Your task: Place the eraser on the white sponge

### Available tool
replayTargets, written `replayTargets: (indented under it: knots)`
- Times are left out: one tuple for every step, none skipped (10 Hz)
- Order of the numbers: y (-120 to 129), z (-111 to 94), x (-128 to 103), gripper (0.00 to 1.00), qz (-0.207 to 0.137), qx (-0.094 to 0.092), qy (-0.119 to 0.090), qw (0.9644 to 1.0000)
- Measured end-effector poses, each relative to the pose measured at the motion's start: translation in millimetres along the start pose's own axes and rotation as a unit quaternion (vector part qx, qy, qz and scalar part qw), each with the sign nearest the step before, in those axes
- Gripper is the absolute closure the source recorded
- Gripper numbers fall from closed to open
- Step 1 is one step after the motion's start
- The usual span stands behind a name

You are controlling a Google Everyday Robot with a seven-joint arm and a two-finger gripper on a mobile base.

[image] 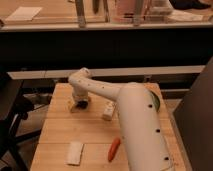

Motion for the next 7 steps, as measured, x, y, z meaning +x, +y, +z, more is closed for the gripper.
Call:
replayTargets:
  knots:
    - [-0.6,0.2,0.1,0.20,-0.001,0.000,-0.001,1.0000]
    - [-1.1,0.4,-0.1,0.20,-0.001,0.000,-0.001,1.0000]
    - [-1.3,0.5,-0.1,0.20,0.000,0.000,-0.001,1.0000]
    - [-1.5,0.6,-0.1,0.20,0.001,0.000,-0.002,1.0000]
    - [-1.5,0.6,-0.2,0.20,0.001,0.000,-0.002,1.0000]
    - [-2.0,0.9,-0.1,0.20,0.001,0.000,-0.003,1.0000]
    - [-2.8,1.1,-0.2,0.20,0.001,0.000,-0.003,1.0000]
